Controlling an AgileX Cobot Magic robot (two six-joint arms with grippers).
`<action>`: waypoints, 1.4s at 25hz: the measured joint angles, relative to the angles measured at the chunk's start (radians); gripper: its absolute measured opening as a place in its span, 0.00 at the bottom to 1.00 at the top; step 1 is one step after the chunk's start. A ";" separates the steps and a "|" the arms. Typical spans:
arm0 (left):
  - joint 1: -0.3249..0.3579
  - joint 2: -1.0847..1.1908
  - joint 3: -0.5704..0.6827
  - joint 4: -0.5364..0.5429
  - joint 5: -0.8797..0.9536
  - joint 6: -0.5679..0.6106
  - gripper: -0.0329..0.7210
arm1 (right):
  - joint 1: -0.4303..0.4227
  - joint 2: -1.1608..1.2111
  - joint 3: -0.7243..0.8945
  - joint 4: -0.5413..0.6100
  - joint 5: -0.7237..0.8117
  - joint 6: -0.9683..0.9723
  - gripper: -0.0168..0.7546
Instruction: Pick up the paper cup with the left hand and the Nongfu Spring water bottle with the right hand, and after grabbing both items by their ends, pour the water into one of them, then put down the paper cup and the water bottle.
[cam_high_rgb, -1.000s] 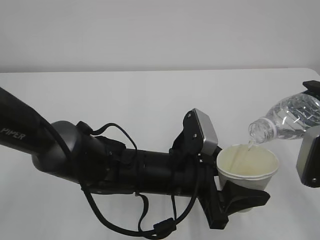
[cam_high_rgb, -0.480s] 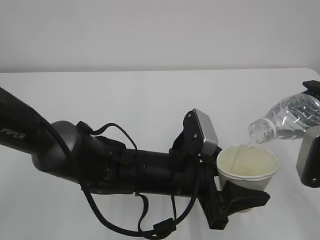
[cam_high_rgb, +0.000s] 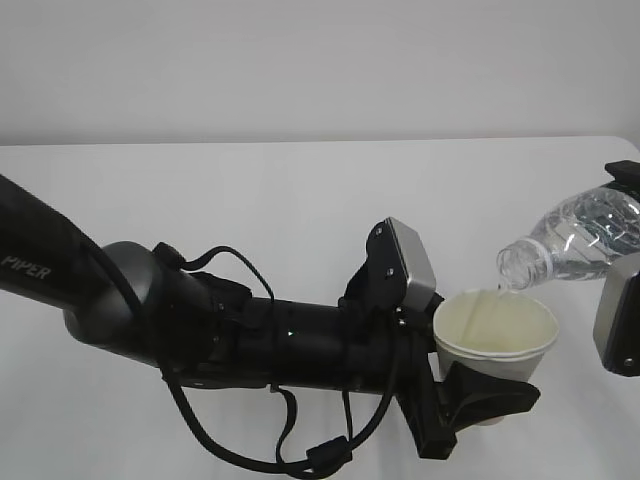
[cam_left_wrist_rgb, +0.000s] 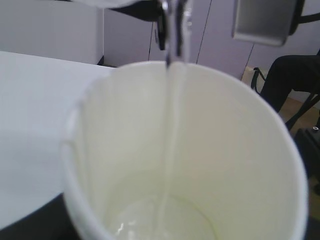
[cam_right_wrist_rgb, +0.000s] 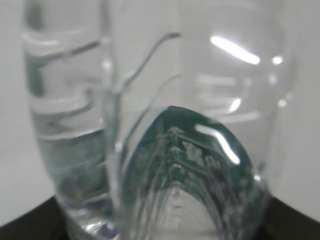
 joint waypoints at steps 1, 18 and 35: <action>0.000 0.000 0.000 0.000 0.000 0.000 0.65 | 0.000 0.000 0.000 0.000 0.000 -0.002 0.61; 0.000 0.000 0.000 0.002 0.000 0.000 0.65 | 0.000 0.000 0.000 0.000 -0.001 -0.006 0.61; 0.000 0.000 0.000 0.002 0.000 0.000 0.65 | 0.000 0.000 0.000 0.002 -0.001 -0.011 0.61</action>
